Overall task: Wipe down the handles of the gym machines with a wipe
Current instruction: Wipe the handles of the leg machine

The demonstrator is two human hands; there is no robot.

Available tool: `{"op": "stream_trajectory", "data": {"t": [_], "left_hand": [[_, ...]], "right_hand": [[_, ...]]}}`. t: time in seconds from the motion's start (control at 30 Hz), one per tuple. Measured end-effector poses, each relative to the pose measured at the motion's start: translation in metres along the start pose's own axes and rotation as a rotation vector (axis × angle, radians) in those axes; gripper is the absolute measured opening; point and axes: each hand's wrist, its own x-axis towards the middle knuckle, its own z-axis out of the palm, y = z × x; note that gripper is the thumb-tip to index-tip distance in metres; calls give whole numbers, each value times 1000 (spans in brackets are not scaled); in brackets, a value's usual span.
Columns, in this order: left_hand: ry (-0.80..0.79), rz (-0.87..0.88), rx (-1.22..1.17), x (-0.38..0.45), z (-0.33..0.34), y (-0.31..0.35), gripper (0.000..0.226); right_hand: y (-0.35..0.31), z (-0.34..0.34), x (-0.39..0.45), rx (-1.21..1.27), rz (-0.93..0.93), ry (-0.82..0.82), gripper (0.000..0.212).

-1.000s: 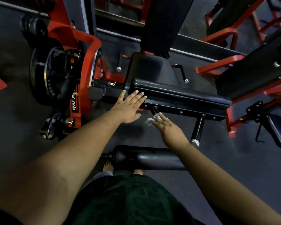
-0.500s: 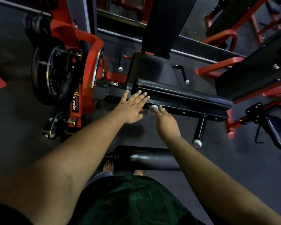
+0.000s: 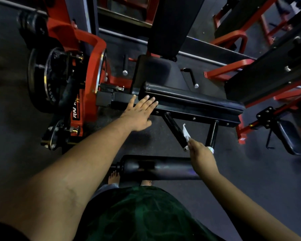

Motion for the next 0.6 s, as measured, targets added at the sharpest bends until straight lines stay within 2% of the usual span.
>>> {"op": "stream_trajectory", "data": {"t": [0.1, 0.2, 0.27, 0.33, 0.5, 0.6], "left_hand": [[-6, 0, 4, 0, -1, 0, 85], [-15, 0, 0, 0, 0, 0, 86], [-16, -7, 2, 0, -1, 0, 86], [-26, -12, 1, 0, -3, 0, 85], [-35, -4, -8, 0, -4, 0, 84], [-37, -3, -9, 1, -3, 0, 84]], "right_hand": [[6, -13, 2, -14, -25, 18, 21], [-18, -7, 40, -69, -154, 59, 54], [-43, 2, 66, -123, -294, -6, 62], [-54, 11, 79, -212, -341, -82, 70], [-15, -1, 47, -280, -304, -126, 77], [10, -21, 15, -263, -350, -141, 70]]}}
